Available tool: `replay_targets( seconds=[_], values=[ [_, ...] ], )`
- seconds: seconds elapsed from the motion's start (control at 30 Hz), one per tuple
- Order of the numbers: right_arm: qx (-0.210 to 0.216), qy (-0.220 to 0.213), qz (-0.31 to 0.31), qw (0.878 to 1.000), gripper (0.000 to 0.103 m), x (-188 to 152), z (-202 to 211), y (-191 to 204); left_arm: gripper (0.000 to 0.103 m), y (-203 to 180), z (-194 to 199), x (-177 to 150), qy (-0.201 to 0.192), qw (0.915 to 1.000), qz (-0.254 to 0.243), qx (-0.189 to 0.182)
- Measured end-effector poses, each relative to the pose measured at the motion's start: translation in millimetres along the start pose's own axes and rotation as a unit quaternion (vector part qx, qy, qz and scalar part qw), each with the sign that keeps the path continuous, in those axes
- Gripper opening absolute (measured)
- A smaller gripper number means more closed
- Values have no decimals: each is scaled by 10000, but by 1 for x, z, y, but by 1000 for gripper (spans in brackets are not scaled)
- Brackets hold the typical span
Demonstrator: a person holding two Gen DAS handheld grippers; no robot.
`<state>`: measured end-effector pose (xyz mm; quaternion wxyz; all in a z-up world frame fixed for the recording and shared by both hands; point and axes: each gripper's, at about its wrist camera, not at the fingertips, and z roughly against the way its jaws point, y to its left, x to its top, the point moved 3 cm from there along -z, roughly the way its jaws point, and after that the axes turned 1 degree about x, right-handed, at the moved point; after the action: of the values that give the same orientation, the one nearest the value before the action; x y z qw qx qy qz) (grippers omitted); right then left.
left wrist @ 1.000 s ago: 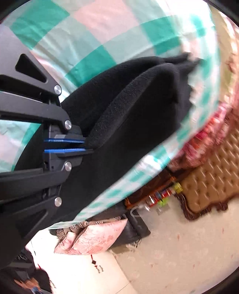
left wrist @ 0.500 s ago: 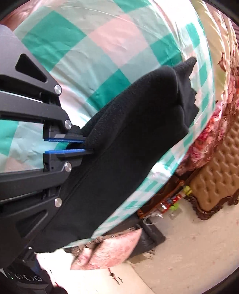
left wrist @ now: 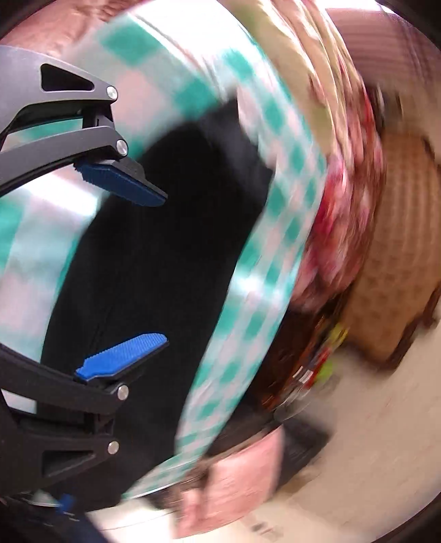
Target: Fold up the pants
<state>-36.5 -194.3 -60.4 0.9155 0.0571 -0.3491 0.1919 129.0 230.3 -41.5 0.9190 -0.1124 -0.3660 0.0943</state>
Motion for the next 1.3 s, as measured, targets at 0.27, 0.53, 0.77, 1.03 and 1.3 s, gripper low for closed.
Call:
replay_targets(
  seconds=[0.27, 0.53, 0.77, 1.03, 1.3],
  values=[
    [-1541, -158, -2605, 9530, 71, -124, 68, -156, 79, -188, -39, -72, 804, 9619, -2348, -1146],
    [-1221, -464, -3314, 9344, 68, -127, 57, -196, 79, -218, -68, -130, 1386, 9297, -3262, -998],
    [-789, -825, -3604, 9258, 40, -109, 51, -220, 82, -220, -75, -128, 1501, 9280, -3260, -995],
    [-942, -927, -3065, 9426, 7, -79, 92, -207, 85, -218, -77, -125, 1531, 9283, -3217, -1066],
    [-1096, -34, -3574, 9275, 7, -131, 70, -214, 86, -214, -76, -126, 1569, 9214, -3356, -1176]
  ],
)
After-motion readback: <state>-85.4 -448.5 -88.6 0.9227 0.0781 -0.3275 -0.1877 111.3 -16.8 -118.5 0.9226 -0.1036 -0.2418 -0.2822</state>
